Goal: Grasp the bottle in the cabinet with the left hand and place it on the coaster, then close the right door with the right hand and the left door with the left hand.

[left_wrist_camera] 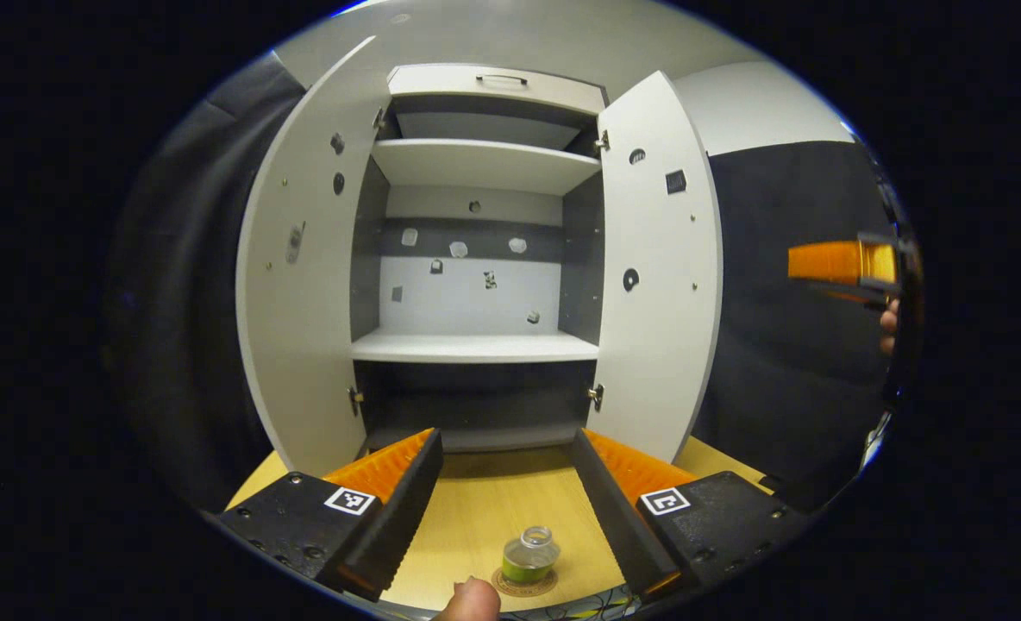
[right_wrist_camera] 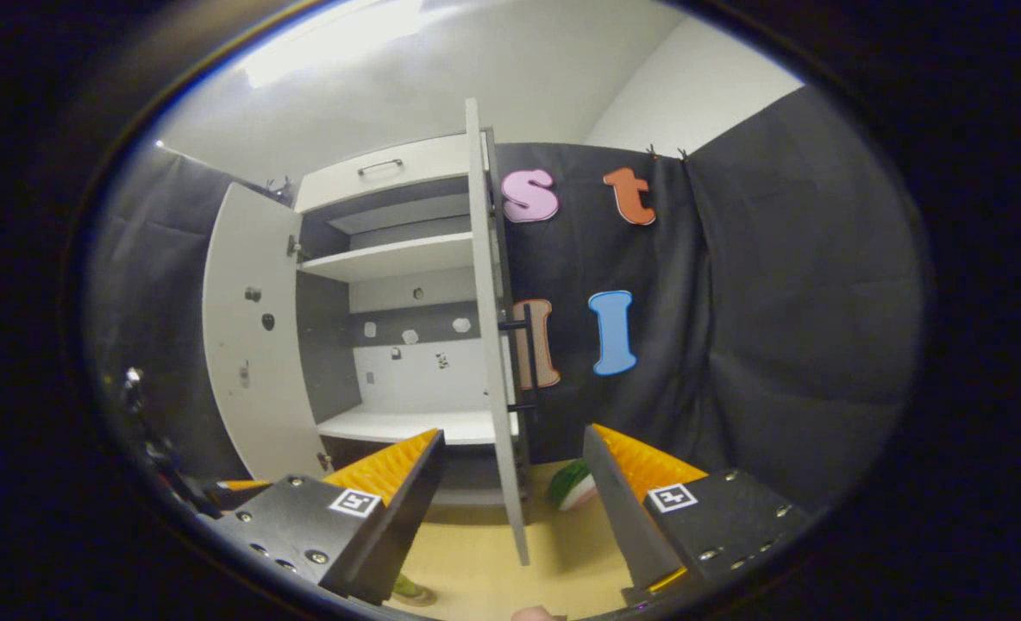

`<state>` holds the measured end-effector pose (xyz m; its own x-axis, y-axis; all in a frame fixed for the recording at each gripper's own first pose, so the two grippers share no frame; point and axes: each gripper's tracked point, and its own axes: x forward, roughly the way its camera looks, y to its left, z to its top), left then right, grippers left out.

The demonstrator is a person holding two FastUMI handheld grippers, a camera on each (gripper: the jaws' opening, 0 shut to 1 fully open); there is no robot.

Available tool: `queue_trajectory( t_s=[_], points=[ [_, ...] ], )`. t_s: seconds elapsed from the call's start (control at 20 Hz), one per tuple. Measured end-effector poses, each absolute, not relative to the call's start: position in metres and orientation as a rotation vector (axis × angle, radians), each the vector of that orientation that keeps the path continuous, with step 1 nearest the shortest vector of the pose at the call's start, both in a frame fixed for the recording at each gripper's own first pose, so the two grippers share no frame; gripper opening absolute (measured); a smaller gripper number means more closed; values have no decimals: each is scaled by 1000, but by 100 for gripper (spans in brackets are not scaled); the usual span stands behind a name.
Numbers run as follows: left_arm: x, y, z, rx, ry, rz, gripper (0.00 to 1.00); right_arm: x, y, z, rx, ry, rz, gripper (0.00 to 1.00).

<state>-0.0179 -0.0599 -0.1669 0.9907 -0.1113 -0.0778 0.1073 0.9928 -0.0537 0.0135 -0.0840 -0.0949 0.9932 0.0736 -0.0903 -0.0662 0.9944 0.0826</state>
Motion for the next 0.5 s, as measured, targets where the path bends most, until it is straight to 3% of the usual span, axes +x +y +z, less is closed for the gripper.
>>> queue_trajectory(
  t_s=[0.5],
  points=[
    [-59,9,-54,19,56,39,96,102,-174,-87,12,114,0,96]
  ],
)
